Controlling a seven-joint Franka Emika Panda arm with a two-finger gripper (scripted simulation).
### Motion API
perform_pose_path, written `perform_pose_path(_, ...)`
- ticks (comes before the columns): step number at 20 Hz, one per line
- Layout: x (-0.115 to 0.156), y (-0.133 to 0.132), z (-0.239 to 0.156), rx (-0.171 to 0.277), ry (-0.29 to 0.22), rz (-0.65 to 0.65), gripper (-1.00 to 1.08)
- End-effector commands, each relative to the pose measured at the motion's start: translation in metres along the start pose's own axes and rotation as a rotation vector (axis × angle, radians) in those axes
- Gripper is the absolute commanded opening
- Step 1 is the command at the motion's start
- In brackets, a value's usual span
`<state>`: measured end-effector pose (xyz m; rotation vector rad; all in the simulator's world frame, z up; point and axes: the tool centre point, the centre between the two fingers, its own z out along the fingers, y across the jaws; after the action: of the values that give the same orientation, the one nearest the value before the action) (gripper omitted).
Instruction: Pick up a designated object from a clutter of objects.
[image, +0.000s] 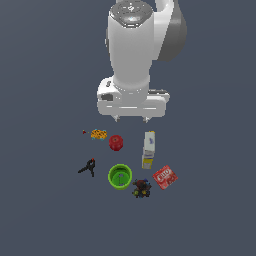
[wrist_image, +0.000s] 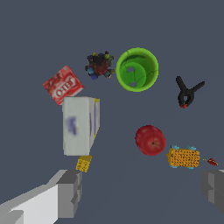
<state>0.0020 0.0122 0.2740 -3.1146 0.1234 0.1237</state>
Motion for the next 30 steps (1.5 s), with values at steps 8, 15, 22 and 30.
perform_pose_path(8, 0.028, -0.007, 0.017, 0.007, 0.008, 0.191, 1.00)
perform_pose_path(15, 0.053, -0.013, 0.036, 0.013, 0.015, 0.372, 1.00)
perform_pose_path(22, 0.077, -0.020, 0.056, 0.017, 0.023, 0.553, 1.00)
perform_pose_path(30, 0.102, -0.027, 0.082, 0.022, 0.033, 0.758, 1.00)
